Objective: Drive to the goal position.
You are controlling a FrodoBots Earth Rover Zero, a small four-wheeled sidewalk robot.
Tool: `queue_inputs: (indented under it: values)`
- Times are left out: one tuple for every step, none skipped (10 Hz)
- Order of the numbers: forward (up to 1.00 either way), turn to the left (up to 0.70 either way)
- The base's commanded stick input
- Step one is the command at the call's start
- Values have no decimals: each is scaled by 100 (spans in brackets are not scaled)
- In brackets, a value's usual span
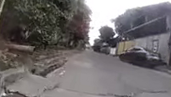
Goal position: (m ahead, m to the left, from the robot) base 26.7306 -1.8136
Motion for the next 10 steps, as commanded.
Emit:
queue_inputs:
  values:
    - [70, 0]
    - [70, 0]
    - [70, 0]
    - [70, 0]
    - [70, -2]
    - [70, -29]
    - [70, -35]
    - [70, -11]
    - [70, 0]
    - [70, 0]
